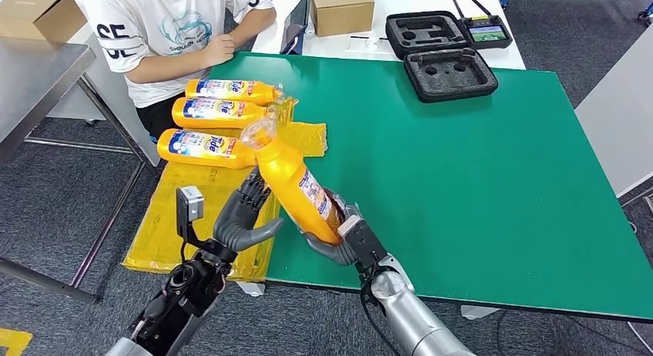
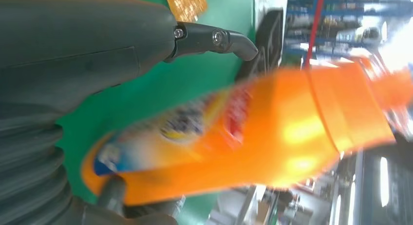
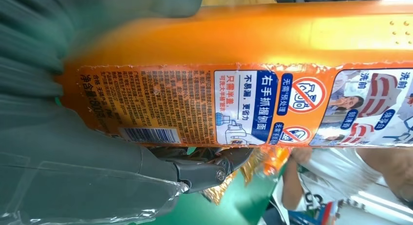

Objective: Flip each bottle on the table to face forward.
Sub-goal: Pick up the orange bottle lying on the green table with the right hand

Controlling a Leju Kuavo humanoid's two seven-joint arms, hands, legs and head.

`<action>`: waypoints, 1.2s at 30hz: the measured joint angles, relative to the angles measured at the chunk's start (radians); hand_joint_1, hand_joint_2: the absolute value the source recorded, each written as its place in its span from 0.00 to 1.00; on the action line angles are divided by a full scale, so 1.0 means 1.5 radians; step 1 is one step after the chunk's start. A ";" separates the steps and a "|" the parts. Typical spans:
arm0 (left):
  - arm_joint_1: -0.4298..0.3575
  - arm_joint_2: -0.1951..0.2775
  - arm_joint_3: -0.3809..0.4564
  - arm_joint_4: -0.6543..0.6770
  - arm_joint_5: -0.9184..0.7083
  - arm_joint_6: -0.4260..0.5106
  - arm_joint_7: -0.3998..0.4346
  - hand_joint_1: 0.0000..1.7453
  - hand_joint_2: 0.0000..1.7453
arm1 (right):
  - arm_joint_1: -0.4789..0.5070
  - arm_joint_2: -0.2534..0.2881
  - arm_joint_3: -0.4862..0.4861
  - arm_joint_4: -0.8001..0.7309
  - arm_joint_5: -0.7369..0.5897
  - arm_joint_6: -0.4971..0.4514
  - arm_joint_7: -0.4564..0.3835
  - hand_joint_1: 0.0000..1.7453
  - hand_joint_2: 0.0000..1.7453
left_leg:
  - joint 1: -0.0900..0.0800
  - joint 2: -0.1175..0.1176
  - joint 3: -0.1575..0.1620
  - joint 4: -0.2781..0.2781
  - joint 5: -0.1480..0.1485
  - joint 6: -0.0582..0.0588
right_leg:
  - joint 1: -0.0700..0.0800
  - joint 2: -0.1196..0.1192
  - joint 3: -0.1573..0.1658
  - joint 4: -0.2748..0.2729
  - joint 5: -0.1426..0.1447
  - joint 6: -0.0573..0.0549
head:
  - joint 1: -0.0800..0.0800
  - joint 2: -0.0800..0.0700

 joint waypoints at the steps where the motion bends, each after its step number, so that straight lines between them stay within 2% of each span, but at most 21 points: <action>1: -0.005 -0.001 -0.005 0.002 0.002 -0.004 0.000 0.00 1.00 | 0.001 0.001 0.000 0.004 0.002 0.000 0.000 1.00 1.00 | 0.000 0.000 0.000 0.000 0.000 0.000 | 0.000 0.000 0.000 0.000 0.000 0.000 | 0.000 0.000; 7: -0.037 -0.003 -0.027 0.032 0.009 -0.015 0.003 0.00 1.00 | 0.001 0.004 0.001 0.021 0.031 0.016 0.000 1.00 1.00 | 0.000 0.000 0.000 0.000 0.000 0.000 | 0.000 0.000 0.000 0.000 0.000 0.000 | 0.000 0.000; 18: -0.115 -0.017 -0.030 0.148 0.051 -0.023 0.030 0.00 1.00 | 0.002 0.003 -0.002 0.047 0.092 0.020 0.000 1.00 1.00 | 0.000 0.000 0.000 0.000 0.000 0.000 | 0.000 0.000 0.000 0.000 0.000 0.000 | 0.000 0.000; 31: -0.142 -0.032 -0.037 0.217 0.061 -0.019 0.033 0.00 1.00 | 0.002 0.003 -0.015 0.067 0.107 0.020 0.002 1.00 1.00 | 0.000 0.000 0.000 0.000 0.000 0.000 | 0.000 0.000 0.000 0.000 0.000 0.000 | 0.000 0.000; 32: -0.142 -0.032 -0.037 0.218 0.063 -0.019 0.032 0.04 1.00 | 0.002 0.003 -0.016 0.068 0.110 0.020 0.002 1.00 1.00 | 0.000 0.000 0.000 0.000 0.000 0.000 | 0.000 0.000 0.000 0.000 0.000 0.000 | 0.000 0.000; 33: -0.142 -0.032 -0.038 0.220 0.065 -0.021 0.030 0.26 1.00 | 0.002 0.004 -0.017 0.069 0.113 0.021 0.002 1.00 1.00 | 0.000 0.000 0.000 0.000 0.000 0.000 | 0.000 0.000 0.000 0.000 0.000 0.000 | 0.000 0.000; 35: -0.140 -0.032 -0.039 0.221 0.075 -0.029 0.029 0.76 1.00 | 0.001 0.005 -0.020 0.070 0.120 0.021 0.002 1.00 1.00 | 0.000 0.000 0.000 0.000 0.000 0.000 | 0.000 0.000 0.000 0.000 0.000 0.000 | 0.000 0.000; 36: -0.138 -0.031 -0.040 0.221 0.082 -0.035 0.029 0.97 1.00 | 0.001 0.005 -0.022 0.070 0.124 0.021 0.002 1.00 1.00 | 0.000 0.000 0.000 0.000 0.000 0.000 | 0.000 0.000 0.000 0.000 0.000 0.000 | 0.000 0.000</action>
